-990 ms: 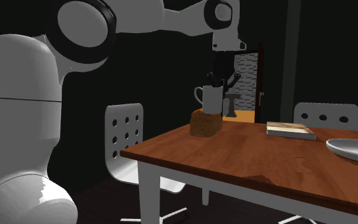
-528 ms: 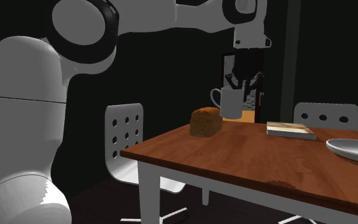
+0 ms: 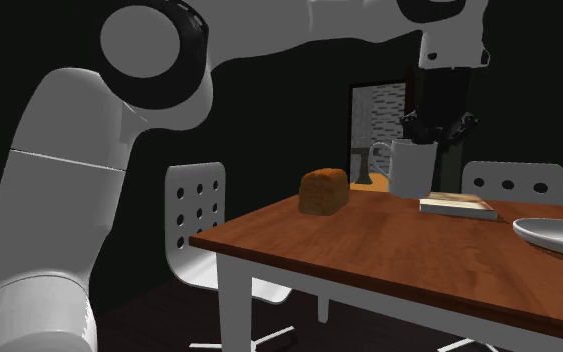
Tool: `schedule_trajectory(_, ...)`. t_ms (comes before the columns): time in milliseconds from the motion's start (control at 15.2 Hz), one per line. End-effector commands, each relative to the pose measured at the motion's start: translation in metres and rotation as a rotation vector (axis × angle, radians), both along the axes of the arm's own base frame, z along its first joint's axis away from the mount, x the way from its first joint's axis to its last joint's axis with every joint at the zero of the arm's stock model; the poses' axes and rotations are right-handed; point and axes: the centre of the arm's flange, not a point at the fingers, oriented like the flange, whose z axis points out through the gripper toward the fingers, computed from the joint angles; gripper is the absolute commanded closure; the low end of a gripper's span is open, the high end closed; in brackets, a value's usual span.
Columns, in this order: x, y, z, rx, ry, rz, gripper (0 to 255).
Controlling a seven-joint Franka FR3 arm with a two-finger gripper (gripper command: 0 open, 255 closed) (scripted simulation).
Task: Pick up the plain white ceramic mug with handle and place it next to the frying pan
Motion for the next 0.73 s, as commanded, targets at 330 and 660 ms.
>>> schedule_trajectory(330,-0.054,-0.086,-0.007,0.000,0.000,0.003,255)
schedule_trajectory(660,-0.054,-0.086,-0.033,0.000,0.000,0.003,255)
